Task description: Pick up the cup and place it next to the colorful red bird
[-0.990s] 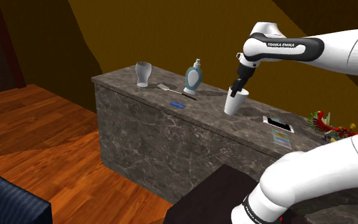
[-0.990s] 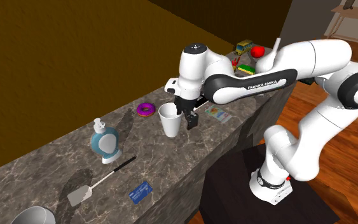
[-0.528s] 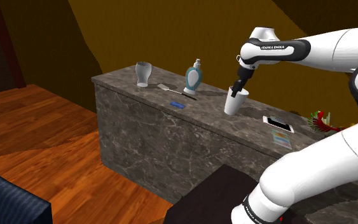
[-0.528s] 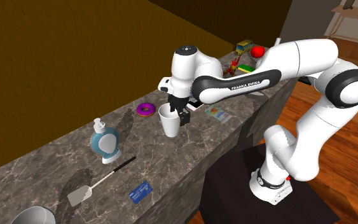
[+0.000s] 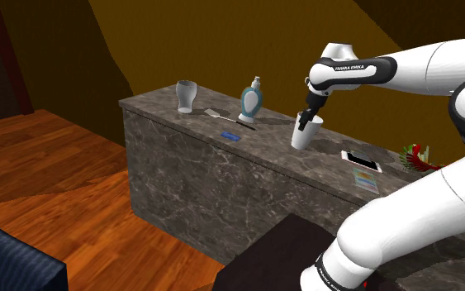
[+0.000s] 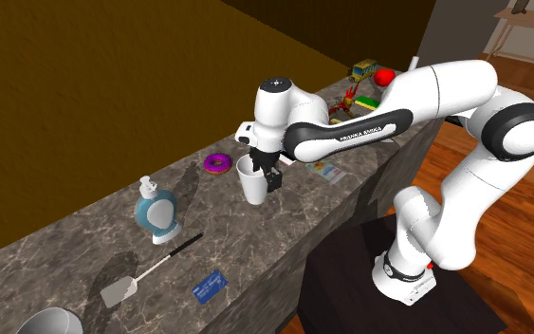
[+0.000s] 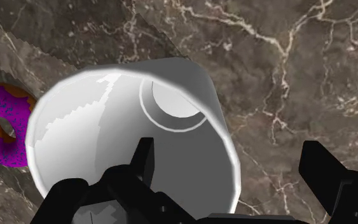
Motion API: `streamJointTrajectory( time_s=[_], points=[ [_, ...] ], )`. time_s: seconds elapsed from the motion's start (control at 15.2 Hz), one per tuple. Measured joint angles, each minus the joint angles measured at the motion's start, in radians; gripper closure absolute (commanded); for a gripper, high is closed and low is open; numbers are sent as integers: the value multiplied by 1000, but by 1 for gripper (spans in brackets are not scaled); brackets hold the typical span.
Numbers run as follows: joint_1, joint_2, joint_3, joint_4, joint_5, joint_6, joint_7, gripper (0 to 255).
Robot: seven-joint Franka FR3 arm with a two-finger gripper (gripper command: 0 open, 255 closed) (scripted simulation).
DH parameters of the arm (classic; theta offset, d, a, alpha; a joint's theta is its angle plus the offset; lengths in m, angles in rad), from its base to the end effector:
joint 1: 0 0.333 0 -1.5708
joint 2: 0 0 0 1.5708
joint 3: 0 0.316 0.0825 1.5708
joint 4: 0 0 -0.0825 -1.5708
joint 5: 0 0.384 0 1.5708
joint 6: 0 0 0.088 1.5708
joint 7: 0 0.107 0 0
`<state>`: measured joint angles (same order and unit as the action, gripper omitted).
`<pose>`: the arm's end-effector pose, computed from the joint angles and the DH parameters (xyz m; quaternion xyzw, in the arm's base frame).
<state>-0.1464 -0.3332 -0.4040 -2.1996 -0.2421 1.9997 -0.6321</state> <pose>0.3883 -0.2725 0.5178 0.9931 0.0913 0.0206 0.0713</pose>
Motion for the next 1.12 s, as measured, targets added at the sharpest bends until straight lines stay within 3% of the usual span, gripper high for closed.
streamJointTrajectory(
  time_s=[0.13, 0.2, 0.86, 1.12],
  points=[
    [0, 0, 0, -1, 0, 1, 0, 0],
    [0, 0, 0, -1, 0, 1, 0, 255],
    [0, 0, 0, 0, 0, 1, 0, 255],
    [2, -4, 4, 37, 4, -41, -4, 255]
  ],
)
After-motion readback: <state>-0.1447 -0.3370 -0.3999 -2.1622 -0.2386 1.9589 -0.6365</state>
